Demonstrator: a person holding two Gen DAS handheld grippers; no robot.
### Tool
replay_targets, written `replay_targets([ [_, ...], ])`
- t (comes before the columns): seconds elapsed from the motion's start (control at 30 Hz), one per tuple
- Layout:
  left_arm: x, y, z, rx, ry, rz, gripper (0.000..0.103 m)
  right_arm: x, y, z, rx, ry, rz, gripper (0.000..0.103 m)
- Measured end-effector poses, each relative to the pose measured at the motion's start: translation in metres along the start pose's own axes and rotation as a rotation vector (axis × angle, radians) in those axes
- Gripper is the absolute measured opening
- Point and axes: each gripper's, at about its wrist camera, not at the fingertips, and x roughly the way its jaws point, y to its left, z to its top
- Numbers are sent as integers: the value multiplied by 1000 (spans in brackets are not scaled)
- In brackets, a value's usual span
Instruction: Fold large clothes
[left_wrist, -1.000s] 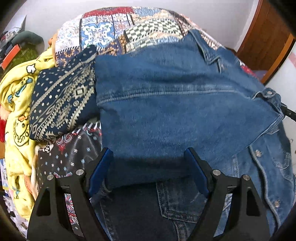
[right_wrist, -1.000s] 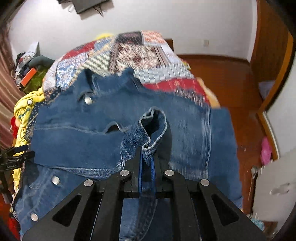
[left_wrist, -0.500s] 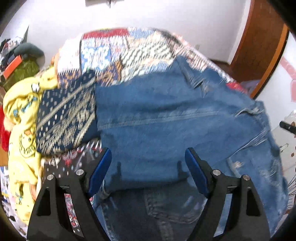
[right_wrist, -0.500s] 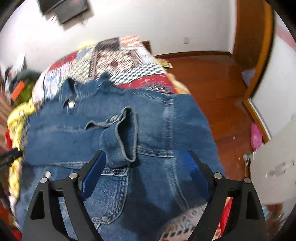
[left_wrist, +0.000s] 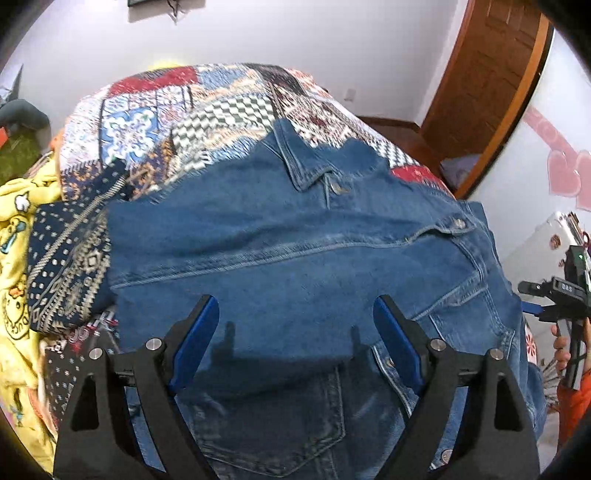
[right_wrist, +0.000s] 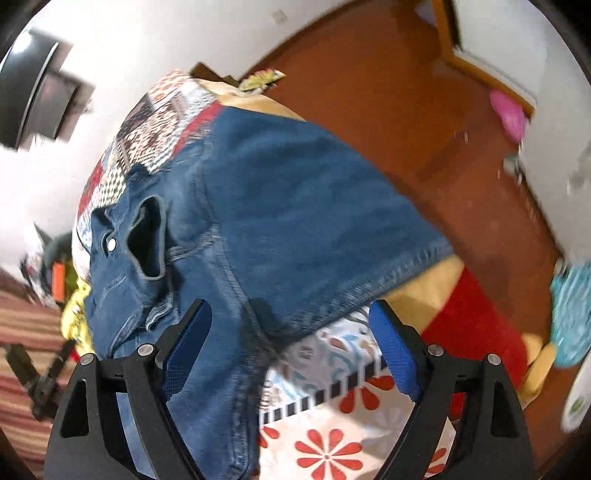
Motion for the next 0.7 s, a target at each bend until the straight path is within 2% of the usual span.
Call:
replay_targets([
  [0.2, 2, -2, -5, -6, 11, 1, 85, 18, -18, 10, 77, -15, 24, 87],
  [0.3, 3, 2, -7, -9, 14, 28, 85, 25, -21, 21, 129, -38, 22, 83],
  [0.37, 2, 6, -9, -11, 18, 47, 85, 27, -23, 27, 158, -58, 6, 74],
  [0.47, 2, 11, -13, -22, 20, 55, 85, 28, -23, 36, 182, -93, -8, 55],
  [0.53, 0, 15, -15, -27, 19, 59, 85, 25, -20, 38, 180, -123, -35, 31],
  [0.6, 0, 17, -15, -32, 19, 61, 85, 20, -15, 39, 174, -158, -87, 13],
  [0.7, -3, 20, -18, -39, 13, 57, 85, 2, -5, 38, 163, -218, -87, 11],
])
